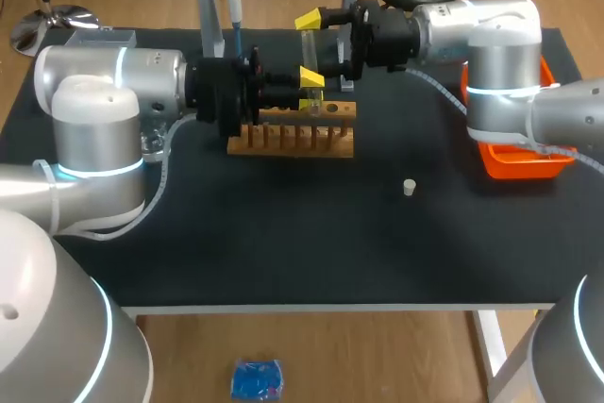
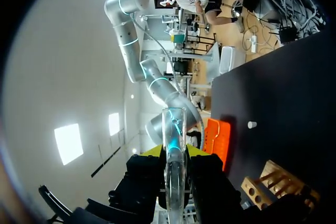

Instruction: Invert the test tube, pick up the pipette, mount the tip to pipette, aspirate from beaker and dispense into the tube, eject the tip, return the pipette, and cap with the stopper.

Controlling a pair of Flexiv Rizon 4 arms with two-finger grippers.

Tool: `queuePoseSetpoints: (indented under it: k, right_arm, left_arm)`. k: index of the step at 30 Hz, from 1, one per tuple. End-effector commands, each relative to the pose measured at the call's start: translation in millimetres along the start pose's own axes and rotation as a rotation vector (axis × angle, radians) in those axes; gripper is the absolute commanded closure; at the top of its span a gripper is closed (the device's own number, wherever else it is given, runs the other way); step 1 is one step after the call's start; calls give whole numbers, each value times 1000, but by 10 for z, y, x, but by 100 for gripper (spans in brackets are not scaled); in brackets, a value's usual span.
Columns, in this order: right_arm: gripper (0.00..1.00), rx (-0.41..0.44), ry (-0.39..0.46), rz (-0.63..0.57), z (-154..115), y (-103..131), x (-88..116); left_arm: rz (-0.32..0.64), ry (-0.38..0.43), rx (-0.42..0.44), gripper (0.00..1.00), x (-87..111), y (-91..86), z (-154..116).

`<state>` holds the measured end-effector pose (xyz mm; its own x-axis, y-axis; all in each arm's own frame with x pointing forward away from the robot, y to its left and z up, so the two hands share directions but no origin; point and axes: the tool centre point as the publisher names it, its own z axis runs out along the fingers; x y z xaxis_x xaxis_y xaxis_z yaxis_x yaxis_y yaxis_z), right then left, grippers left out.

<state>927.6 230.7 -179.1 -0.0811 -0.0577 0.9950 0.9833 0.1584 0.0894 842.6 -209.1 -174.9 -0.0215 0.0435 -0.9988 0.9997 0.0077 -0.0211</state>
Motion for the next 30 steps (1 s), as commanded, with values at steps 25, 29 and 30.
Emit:
queuePoseSetpoints:
  k: [25, 29, 30]
  right_arm:
    - [0, -108, -447, -1393, -916, -234, -211]
    - [0, -6, -397, -1521, -933, -255, -382]
    - [0, 15, -322, -1502, -953, -275, -462]
  left_arm:
    - [1, 0, 3, 100, -1, 10, -1]
    - [1, 0, 3, 100, -1, 10, -1]
    - [1, 0, 3, 100, -1, 10, -1]
